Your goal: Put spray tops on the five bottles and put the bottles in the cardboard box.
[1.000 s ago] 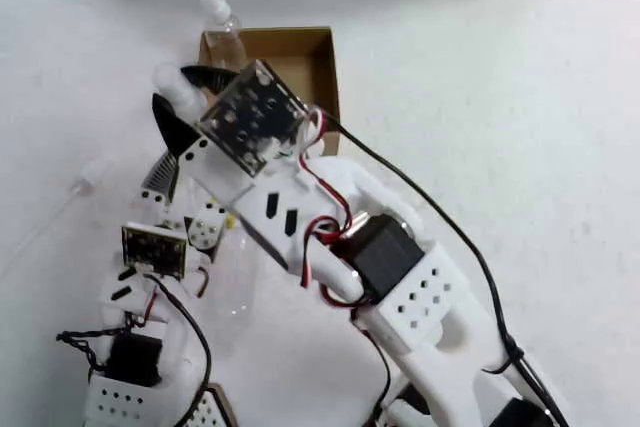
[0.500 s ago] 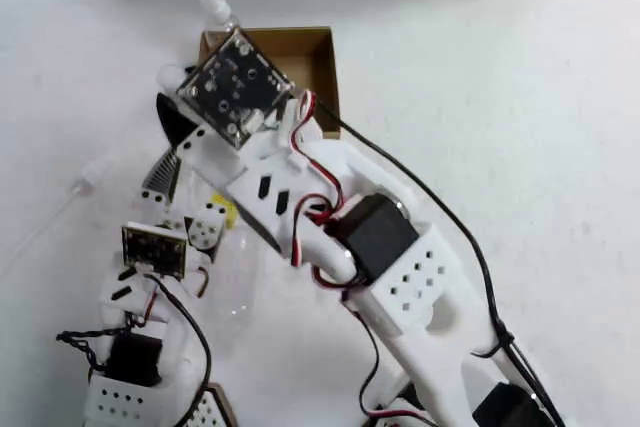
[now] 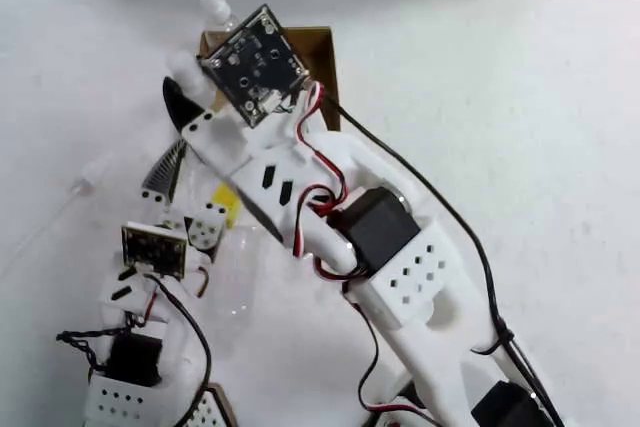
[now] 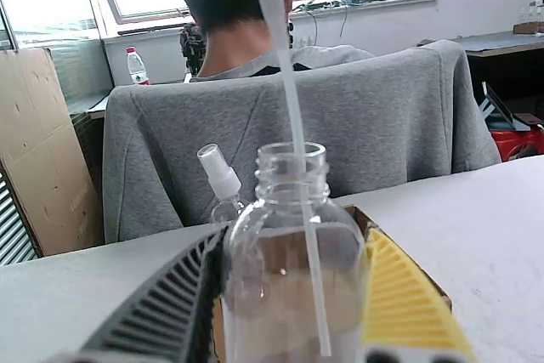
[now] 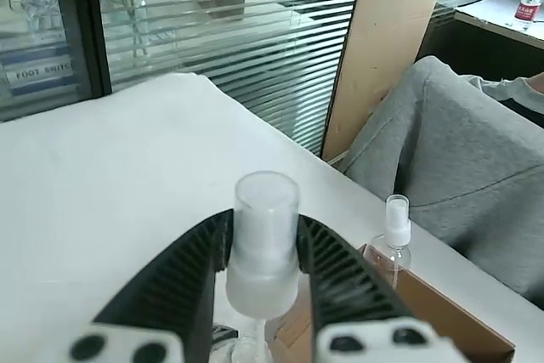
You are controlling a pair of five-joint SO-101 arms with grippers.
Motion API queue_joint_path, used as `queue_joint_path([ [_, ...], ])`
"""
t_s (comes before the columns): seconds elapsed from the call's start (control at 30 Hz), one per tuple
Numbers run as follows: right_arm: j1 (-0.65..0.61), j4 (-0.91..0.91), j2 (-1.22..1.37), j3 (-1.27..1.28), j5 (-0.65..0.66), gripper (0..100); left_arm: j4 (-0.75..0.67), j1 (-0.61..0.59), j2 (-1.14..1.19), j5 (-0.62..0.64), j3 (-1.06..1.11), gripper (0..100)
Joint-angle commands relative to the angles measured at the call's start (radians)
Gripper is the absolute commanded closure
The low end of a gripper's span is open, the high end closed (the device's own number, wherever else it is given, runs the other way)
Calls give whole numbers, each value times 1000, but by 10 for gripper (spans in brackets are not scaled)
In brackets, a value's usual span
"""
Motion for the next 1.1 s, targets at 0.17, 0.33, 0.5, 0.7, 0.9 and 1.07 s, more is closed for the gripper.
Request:
queue_joint_path([
  [0.17,5,-51,-2,-54,-69,982,37,-19,-16,126,-87,978],
  [0.33,4,-44,8,-54,-68,982,63,-28,-16,138,-107,978],
  [0.5,4,-51,77,-61,-71,982,61,-28,-16,141,-109,978],
  [0.7,4,-35,113,-91,-75,982,61,-28,-16,141,-109,978],
  [0.9,-7,81,124,-163,-74,978,61,-28,-16,141,-109,978],
  [1.07,-22,200,148,-244,-68,974,61,-30,-16,140,-109,978],
])
